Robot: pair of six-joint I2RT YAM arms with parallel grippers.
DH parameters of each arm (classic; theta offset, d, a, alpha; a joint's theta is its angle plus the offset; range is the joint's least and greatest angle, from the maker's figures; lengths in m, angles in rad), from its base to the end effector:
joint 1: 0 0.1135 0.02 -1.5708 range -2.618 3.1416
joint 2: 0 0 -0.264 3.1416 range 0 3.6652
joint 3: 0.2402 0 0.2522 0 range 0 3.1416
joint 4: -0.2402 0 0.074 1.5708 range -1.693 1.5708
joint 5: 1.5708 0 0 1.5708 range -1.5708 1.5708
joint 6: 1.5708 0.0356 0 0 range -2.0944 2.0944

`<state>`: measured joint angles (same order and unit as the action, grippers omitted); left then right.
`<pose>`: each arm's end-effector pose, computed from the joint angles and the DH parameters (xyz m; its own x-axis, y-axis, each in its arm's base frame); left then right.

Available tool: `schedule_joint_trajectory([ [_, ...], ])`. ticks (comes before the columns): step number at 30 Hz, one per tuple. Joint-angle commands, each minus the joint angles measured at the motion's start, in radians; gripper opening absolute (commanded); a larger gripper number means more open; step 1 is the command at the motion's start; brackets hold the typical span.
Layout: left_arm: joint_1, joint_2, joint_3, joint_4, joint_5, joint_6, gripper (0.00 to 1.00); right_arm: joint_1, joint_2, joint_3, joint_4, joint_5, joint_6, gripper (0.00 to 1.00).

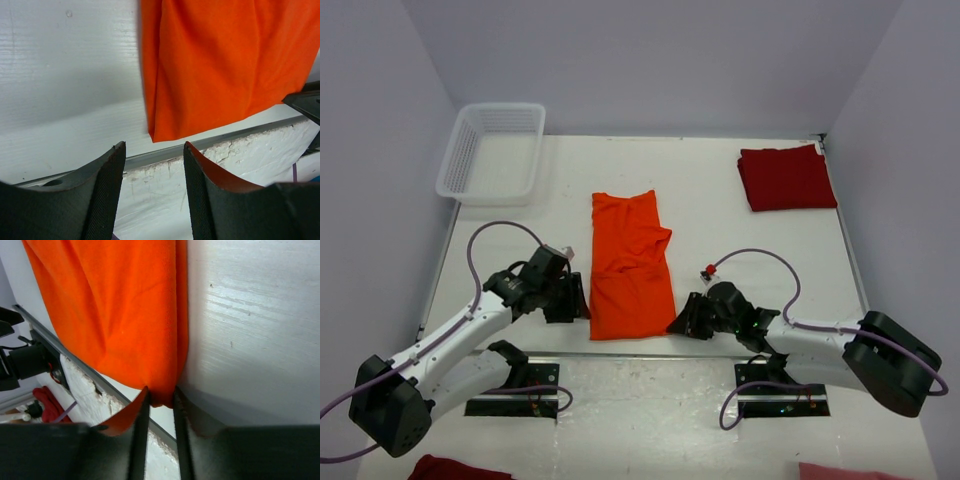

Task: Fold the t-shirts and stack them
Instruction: Grab one side of the 2/3 rectangular tshirt with both arms

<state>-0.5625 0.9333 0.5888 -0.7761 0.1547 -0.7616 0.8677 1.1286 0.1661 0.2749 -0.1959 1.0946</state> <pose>0.1334 -0.0906 0.2011 -0.9540 -0.2046 -0.2192 -0.1032 0.9104 -0.4007 0.1114 0.1421 0.1162 -0.9396 0.2397 -0.2444 -0.0229 0.6684 0.7434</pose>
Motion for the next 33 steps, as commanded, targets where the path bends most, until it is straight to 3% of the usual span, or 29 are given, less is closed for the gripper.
schedule_joint_trajectory([
  [1, -0.010, 0.001, -0.006, -0.005, 0.086, 0.016, 0.52, 0.008, -0.003, -0.008, -0.115, 0.049, -0.025, 0.18],
  [5, -0.014, -0.010, -0.014, 0.003, 0.112, 0.010, 0.54, 0.008, 0.019, -0.004, -0.108, 0.044, -0.027, 0.02],
  [7, -0.014, -0.013, -0.021, 0.008, 0.127, 0.010, 0.59, 0.008, 0.030, 0.000, -0.105, 0.039, -0.029, 0.00],
  [15, -0.048, 0.036, -0.090, 0.067, 0.192, -0.014, 0.60, 0.013, 0.022, 0.010, -0.109, 0.039, -0.029, 0.00],
  [33, -0.082, 0.165, -0.142, 0.244, 0.183, -0.081, 0.57, 0.014, -0.107, 0.003, -0.198, 0.061, -0.033, 0.00],
])
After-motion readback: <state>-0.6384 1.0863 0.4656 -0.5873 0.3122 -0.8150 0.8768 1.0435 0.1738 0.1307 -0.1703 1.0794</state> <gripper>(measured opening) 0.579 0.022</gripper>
